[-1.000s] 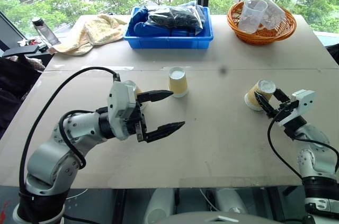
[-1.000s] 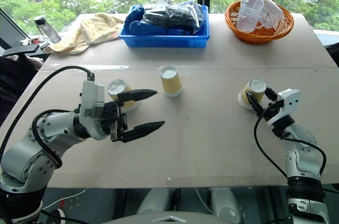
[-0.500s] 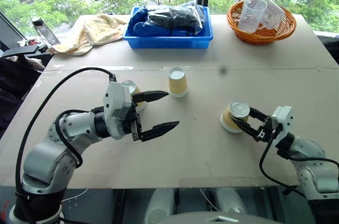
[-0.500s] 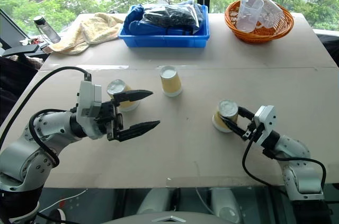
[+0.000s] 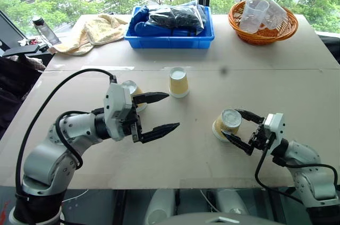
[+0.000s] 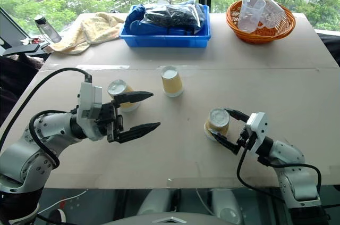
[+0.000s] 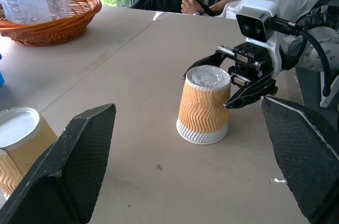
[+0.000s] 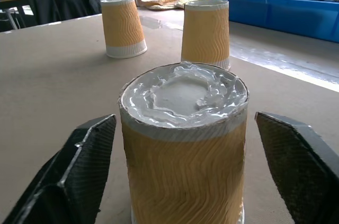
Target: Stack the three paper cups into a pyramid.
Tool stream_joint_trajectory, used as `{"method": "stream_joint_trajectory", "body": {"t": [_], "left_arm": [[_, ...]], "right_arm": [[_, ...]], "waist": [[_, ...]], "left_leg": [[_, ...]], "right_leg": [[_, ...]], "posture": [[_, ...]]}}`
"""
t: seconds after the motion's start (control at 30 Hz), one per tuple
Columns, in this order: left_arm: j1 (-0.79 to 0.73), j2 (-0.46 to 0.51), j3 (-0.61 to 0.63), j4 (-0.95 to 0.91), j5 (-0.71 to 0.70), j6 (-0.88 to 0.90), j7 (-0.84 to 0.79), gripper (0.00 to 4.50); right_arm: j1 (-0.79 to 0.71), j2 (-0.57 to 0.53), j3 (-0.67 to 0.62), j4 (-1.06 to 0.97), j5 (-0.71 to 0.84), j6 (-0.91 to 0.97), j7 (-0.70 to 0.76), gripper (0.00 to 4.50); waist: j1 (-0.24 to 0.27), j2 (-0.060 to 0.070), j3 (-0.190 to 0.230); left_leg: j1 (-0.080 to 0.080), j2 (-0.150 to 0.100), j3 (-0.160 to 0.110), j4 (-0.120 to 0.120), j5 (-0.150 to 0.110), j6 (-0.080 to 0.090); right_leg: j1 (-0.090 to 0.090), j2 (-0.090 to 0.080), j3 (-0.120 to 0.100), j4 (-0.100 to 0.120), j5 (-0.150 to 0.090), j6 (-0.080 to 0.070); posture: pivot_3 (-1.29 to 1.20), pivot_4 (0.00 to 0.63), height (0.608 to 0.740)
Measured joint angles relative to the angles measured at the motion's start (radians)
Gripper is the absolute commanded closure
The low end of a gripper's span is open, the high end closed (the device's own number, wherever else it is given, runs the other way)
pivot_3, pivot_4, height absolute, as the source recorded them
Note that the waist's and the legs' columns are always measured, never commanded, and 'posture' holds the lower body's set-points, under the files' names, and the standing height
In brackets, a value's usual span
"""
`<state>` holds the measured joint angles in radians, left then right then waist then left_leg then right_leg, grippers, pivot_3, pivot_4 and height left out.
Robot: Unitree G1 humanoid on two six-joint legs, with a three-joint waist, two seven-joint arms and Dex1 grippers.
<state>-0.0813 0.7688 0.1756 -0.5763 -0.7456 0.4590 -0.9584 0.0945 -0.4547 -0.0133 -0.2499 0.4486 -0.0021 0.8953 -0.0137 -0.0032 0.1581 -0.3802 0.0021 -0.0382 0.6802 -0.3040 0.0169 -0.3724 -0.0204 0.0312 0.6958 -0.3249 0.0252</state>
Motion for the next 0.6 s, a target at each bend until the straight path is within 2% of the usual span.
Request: {"method": "stream_joint_trajectory", "body": {"t": [0.2,0.33,0.6], "left_arm": [[0.009,-0.054,-0.028,0.025,0.029,-0.012,0.031,0.00],[0.030,-0.084,-0.035,0.043,0.052,-0.026,0.050,0.00],[0.041,-0.138,-0.031,0.082,0.120,-0.065,0.116,0.00]], "right_arm": [[-0.007,-0.030,-0.021,-0.076,0.068,0.027,0.009,0.04],[-0.057,-0.040,-0.043,-0.172,0.126,0.097,-0.041,0.04],[-0.112,-0.044,-0.072,-0.207,0.201,0.184,-0.097,0.04]], "waist": [[-0.001,0.000,0.000],[0.000,-0.001,0.001],[0.003,-0.002,0.001]], "left_leg": [[0.000,0.000,0.000,0.000,0.000,0.000],[0.000,0.000,0.000,0.000,0.000,0.000],[-0.001,0.000,-0.001,0.000,0.000,0.000]], "right_leg": [[0.000,0.000,0.001,0.000,0.000,0.000],[0.000,0.000,0.000,0.000,0.000,0.000],[0.000,0.000,-0.001,0.000,0.000,0.000]], "posture": [[0.00,0.150,0.740],[0.00,0.150,0.740],[0.00,0.150,0.740]]}}
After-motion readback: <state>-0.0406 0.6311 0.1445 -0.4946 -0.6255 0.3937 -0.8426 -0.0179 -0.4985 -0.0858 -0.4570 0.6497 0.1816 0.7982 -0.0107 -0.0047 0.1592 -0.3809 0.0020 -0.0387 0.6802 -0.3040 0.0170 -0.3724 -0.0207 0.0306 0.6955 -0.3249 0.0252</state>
